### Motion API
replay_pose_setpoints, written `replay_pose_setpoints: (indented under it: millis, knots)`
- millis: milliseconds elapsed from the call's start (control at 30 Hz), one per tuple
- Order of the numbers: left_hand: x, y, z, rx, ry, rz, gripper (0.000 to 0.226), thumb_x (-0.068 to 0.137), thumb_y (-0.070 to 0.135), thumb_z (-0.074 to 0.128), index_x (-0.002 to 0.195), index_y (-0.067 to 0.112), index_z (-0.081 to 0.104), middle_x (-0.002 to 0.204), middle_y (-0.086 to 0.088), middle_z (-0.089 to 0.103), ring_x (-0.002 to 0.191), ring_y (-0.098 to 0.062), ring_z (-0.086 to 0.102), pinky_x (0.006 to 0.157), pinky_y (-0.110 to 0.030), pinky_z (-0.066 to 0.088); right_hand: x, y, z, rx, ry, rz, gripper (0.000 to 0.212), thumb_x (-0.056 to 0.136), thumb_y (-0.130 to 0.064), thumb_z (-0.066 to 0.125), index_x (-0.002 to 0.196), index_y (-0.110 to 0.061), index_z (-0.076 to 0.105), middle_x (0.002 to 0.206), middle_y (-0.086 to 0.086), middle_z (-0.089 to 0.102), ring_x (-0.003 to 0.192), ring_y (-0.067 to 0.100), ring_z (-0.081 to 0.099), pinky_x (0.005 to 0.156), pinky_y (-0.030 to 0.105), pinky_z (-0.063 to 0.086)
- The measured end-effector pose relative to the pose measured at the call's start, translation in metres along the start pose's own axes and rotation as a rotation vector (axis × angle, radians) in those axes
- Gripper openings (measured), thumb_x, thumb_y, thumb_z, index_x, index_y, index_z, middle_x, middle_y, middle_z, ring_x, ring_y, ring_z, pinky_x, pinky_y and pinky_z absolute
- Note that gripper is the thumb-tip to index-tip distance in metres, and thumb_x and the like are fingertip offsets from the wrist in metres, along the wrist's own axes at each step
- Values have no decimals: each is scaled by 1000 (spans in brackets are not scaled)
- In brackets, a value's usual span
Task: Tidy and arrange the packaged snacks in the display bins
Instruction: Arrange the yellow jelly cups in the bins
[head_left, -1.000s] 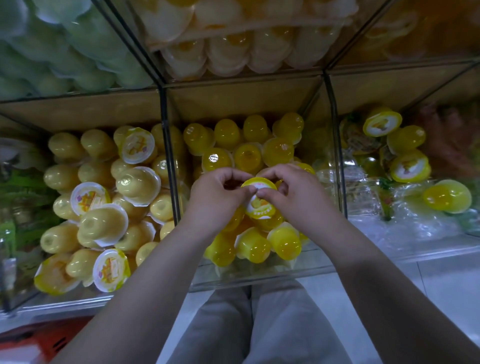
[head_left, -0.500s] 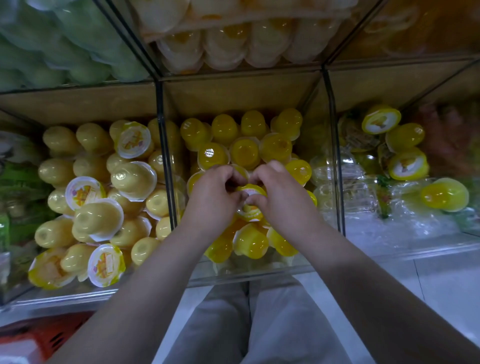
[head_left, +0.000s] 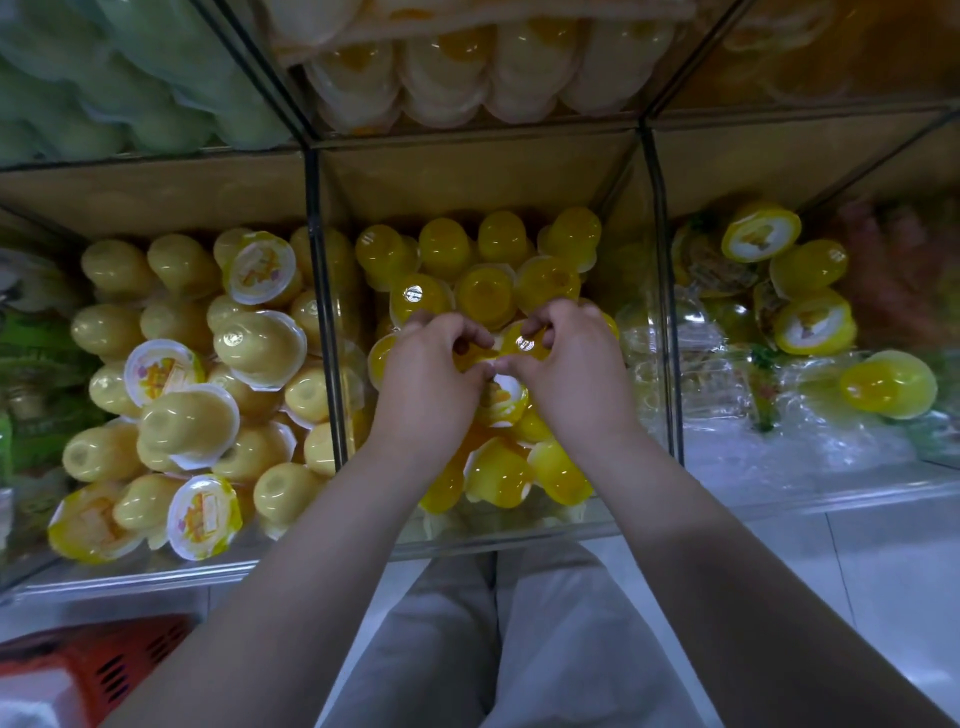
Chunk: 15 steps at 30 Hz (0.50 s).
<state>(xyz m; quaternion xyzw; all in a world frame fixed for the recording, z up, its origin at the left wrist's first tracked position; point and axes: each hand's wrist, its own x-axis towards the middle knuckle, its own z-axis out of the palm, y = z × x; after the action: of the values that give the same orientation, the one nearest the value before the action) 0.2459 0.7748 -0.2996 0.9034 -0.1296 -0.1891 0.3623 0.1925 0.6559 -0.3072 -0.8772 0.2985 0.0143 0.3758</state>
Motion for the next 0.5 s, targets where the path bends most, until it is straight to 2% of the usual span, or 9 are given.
replay_pose_setpoints:
  millis: [100, 200, 267, 333, 400, 500]
  knots:
    - [-1, 2, 0, -184, -4, -8, 21, 85, 12, 71, 94, 28, 63, 94, 6, 59, 74, 0, 56, 65, -7, 44, 1, 4, -4, 69, 22, -50, 29, 77, -27, 79, 94, -20, 57, 95, -6, 46, 79, 7, 48, 69, 22, 37]
    - [-9, 14, -2, -499, 42, -55, 19, 96, 14, 57, 110, 25, 63, 97, 9, 66, 86, 4, 62, 66, -8, 46, -9, 2, -15, 350, 91, -52, 13, 92, -26, 64, 103, -20, 60, 100, -7, 58, 86, 0, 58, 76, 19, 48]
    - [-14, 23, -3, -636, 71, -80, 23, 100, 15, 49, 116, 22, 63, 102, 13, 67, 92, 7, 62, 68, -7, 46, -15, -2, -25, 524, 119, -63, 16, 99, -23, 54, 112, -17, 61, 103, -11, 62, 94, -8, 58, 81, 10, 46]
    - [-16, 30, -2, -737, 80, -86, 25, 102, 21, 46, 120, 25, 63, 111, 13, 68, 103, 7, 61, 79, -11, 47, -18, -5, -32, 637, 128, -82, 26, 101, -25, 47, 120, -13, 60, 109, -14, 62, 102, -11, 57, 84, 6, 43]
    - [-14, 36, 2, -851, 43, -95, 27, 100, 31, 44, 121, 33, 60, 122, 14, 66, 117, 1, 58, 92, -18, 45, -17, -4, -36, 692, 132, -95, 37, 100, -38, 43, 126, -16, 58, 119, -13, 62, 113, -5, 56, 94, 14, 45]
    - [-8, 53, 9, -1020, -70, -84, 30, 95, 38, 42, 123, 36, 53, 128, 15, 61, 124, 0, 53, 100, -22, 43, -13, 0, -43, 760, 127, -93, 48, 90, -56, 39, 126, -27, 54, 128, -12, 60, 123, 2, 54, 104, 28, 44]
